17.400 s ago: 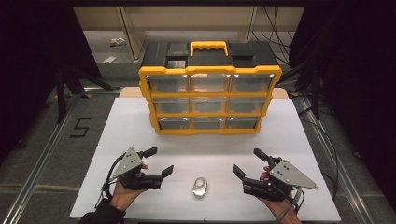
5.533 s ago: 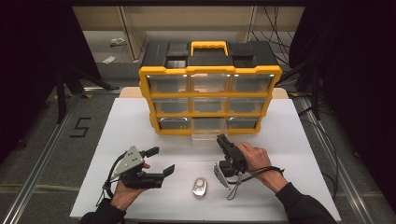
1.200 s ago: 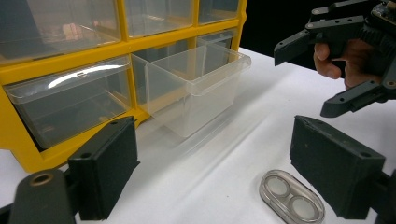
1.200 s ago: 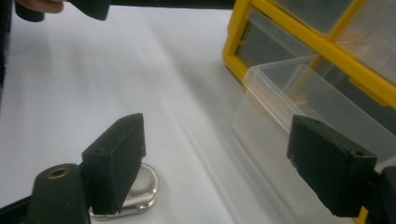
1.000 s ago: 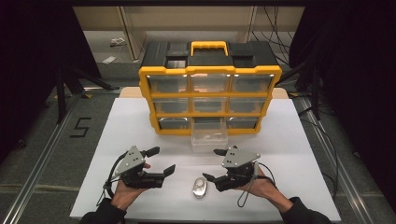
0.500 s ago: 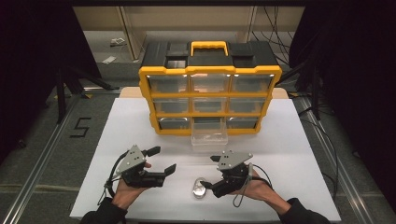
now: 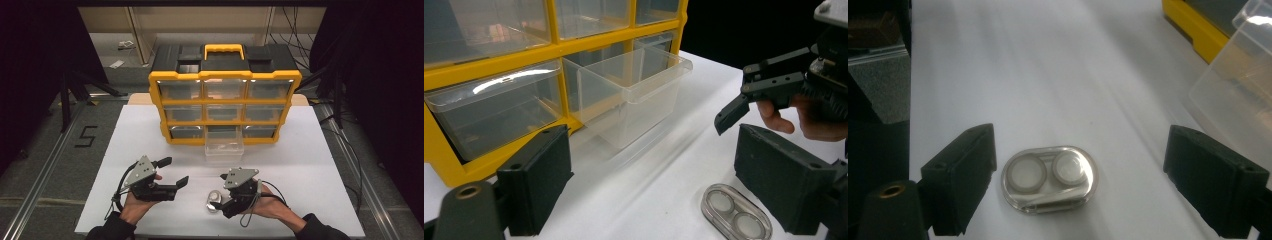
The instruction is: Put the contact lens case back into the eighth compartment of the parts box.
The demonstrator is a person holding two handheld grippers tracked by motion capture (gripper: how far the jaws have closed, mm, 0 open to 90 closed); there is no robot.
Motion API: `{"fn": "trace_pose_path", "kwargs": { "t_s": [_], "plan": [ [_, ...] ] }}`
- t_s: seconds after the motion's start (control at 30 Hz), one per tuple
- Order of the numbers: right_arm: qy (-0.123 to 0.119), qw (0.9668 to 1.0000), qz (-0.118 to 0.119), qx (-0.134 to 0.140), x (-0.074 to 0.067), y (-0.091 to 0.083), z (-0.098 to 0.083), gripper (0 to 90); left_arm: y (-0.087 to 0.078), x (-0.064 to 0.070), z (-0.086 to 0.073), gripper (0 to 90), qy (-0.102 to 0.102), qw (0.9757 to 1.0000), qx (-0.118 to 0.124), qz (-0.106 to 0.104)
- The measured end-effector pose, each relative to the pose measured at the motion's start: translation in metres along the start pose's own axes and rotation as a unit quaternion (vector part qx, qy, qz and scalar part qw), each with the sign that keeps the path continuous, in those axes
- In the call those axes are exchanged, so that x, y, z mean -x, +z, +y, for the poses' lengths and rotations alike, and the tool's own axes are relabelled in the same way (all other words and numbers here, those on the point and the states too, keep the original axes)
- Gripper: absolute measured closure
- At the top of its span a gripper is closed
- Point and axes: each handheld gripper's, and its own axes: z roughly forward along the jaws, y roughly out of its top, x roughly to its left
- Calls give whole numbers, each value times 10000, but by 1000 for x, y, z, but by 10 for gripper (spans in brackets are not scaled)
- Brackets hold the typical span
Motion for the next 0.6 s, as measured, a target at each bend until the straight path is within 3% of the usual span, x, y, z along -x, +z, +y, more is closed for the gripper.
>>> {"fn": "trace_pose_path", "kwargs": {
  "t_s": [0.6],
  "plan": [
    [-6, 9993, 170, -332, -2, 12, -3, 143, 0, 0, 0, 150, 43, 10000, -8, -6]
  ]
}}
